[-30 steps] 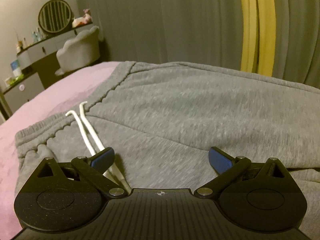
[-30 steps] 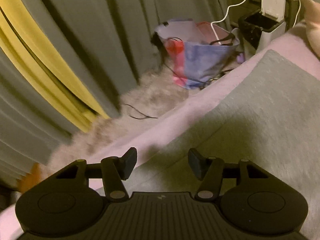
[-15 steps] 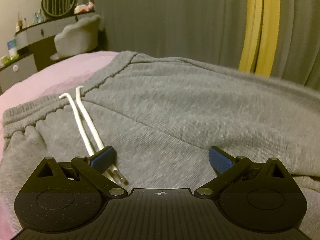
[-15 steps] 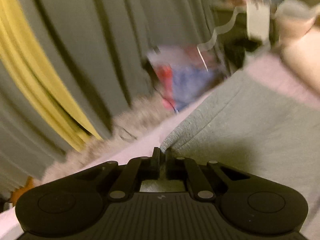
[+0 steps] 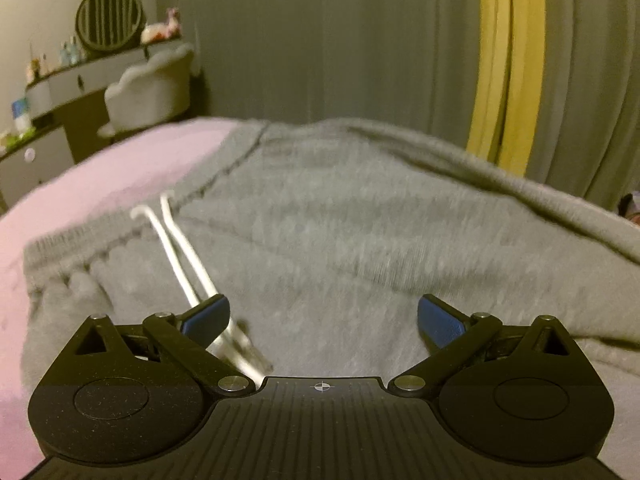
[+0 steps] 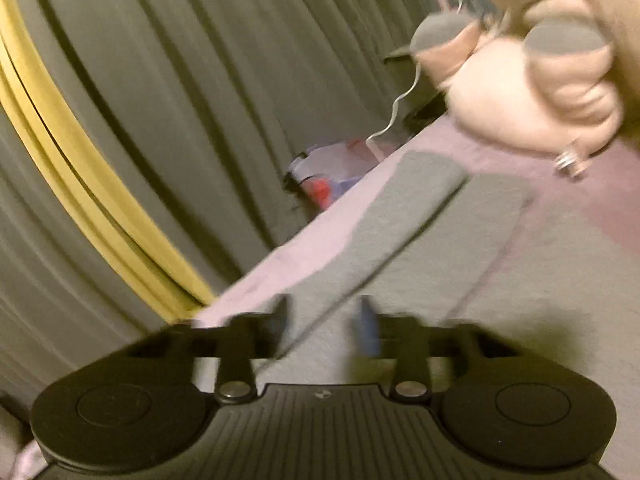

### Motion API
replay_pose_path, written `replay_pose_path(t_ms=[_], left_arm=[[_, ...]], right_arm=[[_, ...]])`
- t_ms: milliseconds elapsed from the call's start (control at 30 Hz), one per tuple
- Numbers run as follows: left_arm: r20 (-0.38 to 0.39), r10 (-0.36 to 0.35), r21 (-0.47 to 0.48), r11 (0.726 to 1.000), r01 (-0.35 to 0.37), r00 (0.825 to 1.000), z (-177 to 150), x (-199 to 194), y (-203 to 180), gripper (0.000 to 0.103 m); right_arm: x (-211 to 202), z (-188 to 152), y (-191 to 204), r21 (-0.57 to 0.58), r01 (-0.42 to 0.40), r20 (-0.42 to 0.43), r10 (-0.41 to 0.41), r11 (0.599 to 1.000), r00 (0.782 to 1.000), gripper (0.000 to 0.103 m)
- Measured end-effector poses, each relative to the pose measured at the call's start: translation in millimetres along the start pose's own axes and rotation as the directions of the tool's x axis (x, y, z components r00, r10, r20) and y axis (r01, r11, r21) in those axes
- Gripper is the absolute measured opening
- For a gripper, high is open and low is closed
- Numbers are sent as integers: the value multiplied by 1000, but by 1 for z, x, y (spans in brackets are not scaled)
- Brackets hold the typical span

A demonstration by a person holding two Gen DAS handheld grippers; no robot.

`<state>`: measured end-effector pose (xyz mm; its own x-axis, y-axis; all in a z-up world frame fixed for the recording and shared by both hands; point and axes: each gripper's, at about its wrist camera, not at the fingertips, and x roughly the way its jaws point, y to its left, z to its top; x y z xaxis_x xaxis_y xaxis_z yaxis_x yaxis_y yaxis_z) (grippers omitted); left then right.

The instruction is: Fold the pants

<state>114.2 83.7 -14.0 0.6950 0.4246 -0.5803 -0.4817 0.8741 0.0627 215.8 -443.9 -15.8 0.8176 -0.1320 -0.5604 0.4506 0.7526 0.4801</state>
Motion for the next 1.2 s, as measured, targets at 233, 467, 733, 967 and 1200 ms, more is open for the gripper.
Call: replay_pose_path(t_ms=[233,467,733,967,1200], left_arm=[[-5,-234,-118,966,231,972,81,14,7,103],[-153,-259,-194,954,228,954,147,118,-9,88],[-290,-303,-307,928,211,908,164,201,-20,85],[-312,-309,-290,931,220,898,166,219,-28,52],[-353,-282,-252,947,199,892,165,218,-29,13]], right_arm=[[63,-13,-26,241,-25,-65,41,970,997,56],[68,-11,-53,292,-124,8,127,948,992,46],[81,-4,-58,334,-135,53,124,933,991,45],[97,-4,-72,368,-147,63,133,918,989,9],[97,-11,-60,292,-164,100,141,942,985,33]])
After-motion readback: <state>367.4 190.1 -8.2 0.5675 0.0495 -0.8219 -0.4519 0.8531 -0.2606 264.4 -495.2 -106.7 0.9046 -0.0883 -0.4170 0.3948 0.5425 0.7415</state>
